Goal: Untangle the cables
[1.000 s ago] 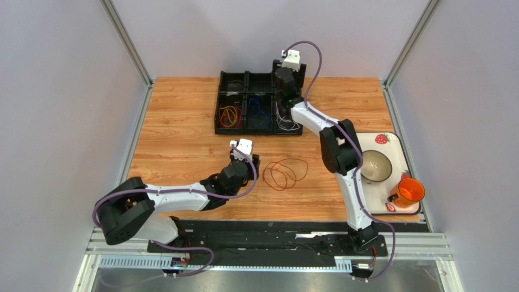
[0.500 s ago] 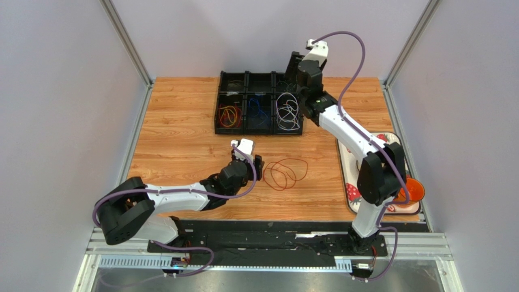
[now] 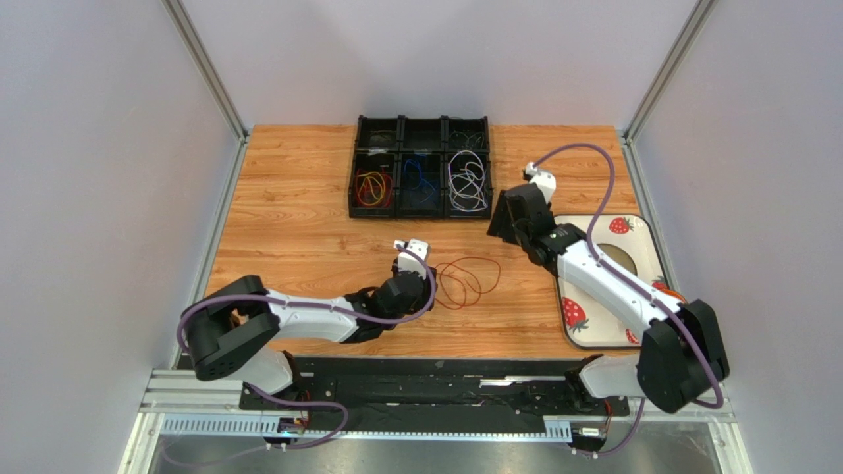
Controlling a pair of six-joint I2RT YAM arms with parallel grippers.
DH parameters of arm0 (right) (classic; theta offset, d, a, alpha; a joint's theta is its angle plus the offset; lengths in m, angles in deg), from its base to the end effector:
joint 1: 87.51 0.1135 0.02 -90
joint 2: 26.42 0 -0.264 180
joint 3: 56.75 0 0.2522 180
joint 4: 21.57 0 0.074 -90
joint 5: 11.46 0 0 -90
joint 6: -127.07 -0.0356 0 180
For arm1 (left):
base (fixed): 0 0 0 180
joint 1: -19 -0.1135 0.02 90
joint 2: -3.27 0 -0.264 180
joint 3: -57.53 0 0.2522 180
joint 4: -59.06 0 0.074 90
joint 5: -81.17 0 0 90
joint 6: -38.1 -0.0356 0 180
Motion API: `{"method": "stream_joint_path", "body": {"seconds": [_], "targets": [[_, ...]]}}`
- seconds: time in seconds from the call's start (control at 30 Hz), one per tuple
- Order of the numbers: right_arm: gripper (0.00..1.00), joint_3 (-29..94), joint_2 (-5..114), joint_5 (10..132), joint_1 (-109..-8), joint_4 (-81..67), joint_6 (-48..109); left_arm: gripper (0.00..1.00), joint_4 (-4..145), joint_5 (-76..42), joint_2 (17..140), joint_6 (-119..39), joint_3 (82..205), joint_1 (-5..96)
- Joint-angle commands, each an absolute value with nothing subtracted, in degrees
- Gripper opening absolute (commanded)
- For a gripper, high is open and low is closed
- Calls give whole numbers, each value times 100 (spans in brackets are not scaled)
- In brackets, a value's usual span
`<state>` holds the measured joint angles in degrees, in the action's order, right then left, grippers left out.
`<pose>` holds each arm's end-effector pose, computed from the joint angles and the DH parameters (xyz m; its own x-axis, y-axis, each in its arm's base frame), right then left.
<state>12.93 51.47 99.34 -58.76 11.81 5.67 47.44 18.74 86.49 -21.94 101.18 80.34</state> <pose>0.2642 0.1306 0.2644 -0.6097 0.2210 -0.7612 0.1182 0.9749 0.1885 0.1471 -0.2347 0.1655 -0.4853 -0.0352 -0.8737 0.3918 0.8845 -0.2532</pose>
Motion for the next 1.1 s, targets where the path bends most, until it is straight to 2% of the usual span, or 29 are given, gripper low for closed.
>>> {"method": "stream_joint_path", "body": {"seconds": [0.0,0.17,0.23,0.63,0.87,1.07], "targets": [[63,529,4373,9349,-5772,1241,-37,53,5716,2377,9167,-1403,10846,8114],[63,78,4152,9375,-5464,1197,-142,51,6298,2562,9783,-1358,11488,8114],[62,-45,4134,9375,-5412,1179,-169,47,6464,2562,9958,-1297,11637,8114],[61,-142,4169,9217,-5289,1214,-72,40,7572,2659,10416,-277,12024,8114],[61,-133,4205,9226,-5095,1469,-204,20,7564,2615,10408,-303,12016,8114],[60,-177,4257,9313,-4832,1636,-423,17,7441,2615,10329,-321,11928,8114]]}}
